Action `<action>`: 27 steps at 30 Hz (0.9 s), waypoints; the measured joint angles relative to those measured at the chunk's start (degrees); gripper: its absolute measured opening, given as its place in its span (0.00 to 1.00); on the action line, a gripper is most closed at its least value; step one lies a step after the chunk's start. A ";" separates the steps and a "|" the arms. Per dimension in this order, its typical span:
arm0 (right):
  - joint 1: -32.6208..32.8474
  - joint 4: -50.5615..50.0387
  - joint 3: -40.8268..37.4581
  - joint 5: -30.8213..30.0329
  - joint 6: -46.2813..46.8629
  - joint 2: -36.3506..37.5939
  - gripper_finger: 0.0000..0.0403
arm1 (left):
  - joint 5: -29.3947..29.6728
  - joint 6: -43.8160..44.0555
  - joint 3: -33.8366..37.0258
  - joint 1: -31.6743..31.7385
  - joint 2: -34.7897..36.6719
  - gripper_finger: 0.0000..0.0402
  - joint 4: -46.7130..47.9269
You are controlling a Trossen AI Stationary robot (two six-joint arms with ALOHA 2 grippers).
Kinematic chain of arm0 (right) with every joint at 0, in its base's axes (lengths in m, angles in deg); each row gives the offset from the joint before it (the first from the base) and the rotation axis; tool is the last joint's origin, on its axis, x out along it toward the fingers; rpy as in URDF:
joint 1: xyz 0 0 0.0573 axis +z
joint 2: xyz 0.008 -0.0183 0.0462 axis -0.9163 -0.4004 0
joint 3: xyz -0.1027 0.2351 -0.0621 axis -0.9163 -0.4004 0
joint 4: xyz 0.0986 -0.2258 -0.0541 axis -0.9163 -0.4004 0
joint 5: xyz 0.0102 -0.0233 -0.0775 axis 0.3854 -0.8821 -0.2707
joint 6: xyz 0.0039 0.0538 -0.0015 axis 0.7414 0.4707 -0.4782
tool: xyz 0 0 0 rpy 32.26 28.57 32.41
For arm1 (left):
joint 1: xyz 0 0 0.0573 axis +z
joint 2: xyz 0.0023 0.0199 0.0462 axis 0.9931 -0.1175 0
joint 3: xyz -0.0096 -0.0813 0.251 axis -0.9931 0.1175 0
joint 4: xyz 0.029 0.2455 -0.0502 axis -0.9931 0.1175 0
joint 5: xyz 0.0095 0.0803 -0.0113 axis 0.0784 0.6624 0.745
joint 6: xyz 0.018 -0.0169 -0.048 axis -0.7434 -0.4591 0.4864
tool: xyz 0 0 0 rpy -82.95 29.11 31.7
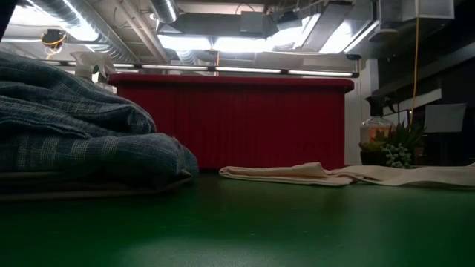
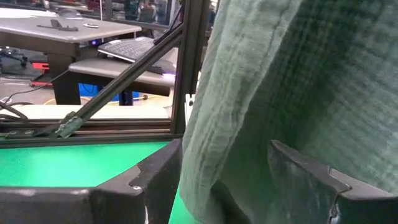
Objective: Fold Laundry from Bin
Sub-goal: Remove the green polo shirt from the red bin
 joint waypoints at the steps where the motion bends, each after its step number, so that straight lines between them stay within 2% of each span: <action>1: 0.00 0.12 0.00 0.00 -0.44 0.00 0.02 | -0.06 -0.01 0.00 0.01 0.00 0.57 -0.01; 8: -0.72 0.45 0.02 3.03 -0.82 0.00 0.02 | -1.45 0.02 0.00 1.46 0.00 0.57 -0.31; 15: -1.46 0.59 0.02 3.00 -0.58 0.00 0.02 | -6.46 -0.05 -0.45 2.73 -1.70 0.57 -7.49; 21: -1.44 0.25 0.02 3.00 -0.54 0.00 0.02 | -7.73 -3.28 -2.97 1.90 -4.21 0.57 -6.95; 24: -1.42 0.18 0.02 2.99 -0.51 0.00 0.02 | -7.46 -3.42 -3.65 1.77 -4.50 0.53 -7.24; 27: -1.39 0.18 0.02 2.99 -0.49 0.00 0.02 | -7.20 -3.45 -3.65 1.95 -4.62 0.46 -6.94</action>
